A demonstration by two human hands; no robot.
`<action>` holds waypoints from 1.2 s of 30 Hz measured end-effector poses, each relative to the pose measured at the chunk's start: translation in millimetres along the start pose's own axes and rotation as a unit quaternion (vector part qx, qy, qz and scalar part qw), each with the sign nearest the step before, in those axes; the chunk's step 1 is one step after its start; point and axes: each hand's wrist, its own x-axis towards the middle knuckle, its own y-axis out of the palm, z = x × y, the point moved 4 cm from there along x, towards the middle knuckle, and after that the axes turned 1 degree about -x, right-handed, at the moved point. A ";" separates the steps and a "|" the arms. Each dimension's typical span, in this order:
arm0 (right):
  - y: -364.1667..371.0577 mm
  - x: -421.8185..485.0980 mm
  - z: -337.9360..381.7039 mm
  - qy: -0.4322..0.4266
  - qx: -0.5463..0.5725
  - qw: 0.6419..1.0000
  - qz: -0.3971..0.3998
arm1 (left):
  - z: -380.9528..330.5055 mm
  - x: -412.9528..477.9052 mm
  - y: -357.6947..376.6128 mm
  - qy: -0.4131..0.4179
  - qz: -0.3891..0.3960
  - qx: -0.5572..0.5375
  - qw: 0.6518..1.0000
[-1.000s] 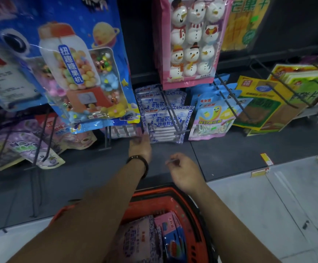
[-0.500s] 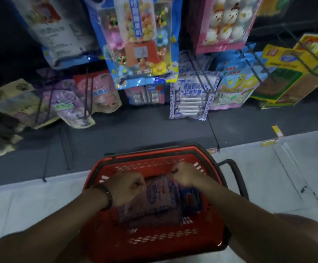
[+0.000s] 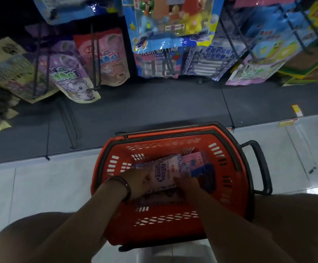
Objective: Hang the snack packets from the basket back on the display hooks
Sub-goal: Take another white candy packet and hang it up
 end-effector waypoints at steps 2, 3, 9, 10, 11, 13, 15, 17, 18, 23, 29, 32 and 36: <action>5.8 3.8 0.0 0.022 0.064 0.998 0.001 | 5.0 2.5 -2.4 -0.004 0.007 -0.017 1.000; 7.5 4.7 0.1 0.025 0.078 0.997 0.014 | 7.1 4.3 -2.8 -0.002 0.008 -0.032 0.999; 5.4 -13.9 -3.3 -0.030 0.085 0.996 0.029 | 17.0 4.6 -5.6 -0.029 -0.025 -0.050 0.998; 3.8 -18.6 -4.6 -0.050 0.083 0.995 0.033 | 16.2 2.1 -5.9 -0.026 -0.036 -0.053 0.998; 0.7 -25.9 -4.0 -0.067 0.094 0.993 0.040 | 15.8 0.0 -6.1 -0.026 -0.044 -0.055 0.997; -12.1 -42.7 -0.4 -0.110 0.087 0.989 0.043 | 15.0 -4.7 -6.9 -0.034 -0.064 -0.048 0.996; -29.6 -63.4 7.5 -0.173 0.031 0.983 0.048 | 12.4 -15.4 -8.8 -0.036 -0.097 -0.056 0.993; -47.2 -86.4 17.7 -0.223 -0.014 0.973 0.057 | 8.5 -29.3 -12.5 -0.029 -0.132 -0.065 0.989; -56.2 -99.2 24.6 -0.244 -0.034 0.968 0.054 | 7.0 -36.3 -15.3 -0.023 -0.152 -0.068 0.986; -100.8 -175.6 64.1 -0.346 -0.027 0.932 0.105 | -9.4 -86.6 -38.3 0.092 -0.288 -0.128 0.945; -131.8 -267.6 90.7 -0.453 -0.038 0.869 0.195 | -47.8 -149.4 -25.7 0.223 -0.274 -0.374 0.858; -134.5 -287.6 87.0 -0.467 -0.006 0.868 0.170 | -52.5 -171.7 -7.7 0.219 -0.308 -0.454 0.807; -124.9 -286.1 64.2 -0.429 0.148 0.877 0.159 | -49.6 -188.3 22.8 0.175 -0.347 -0.537 0.749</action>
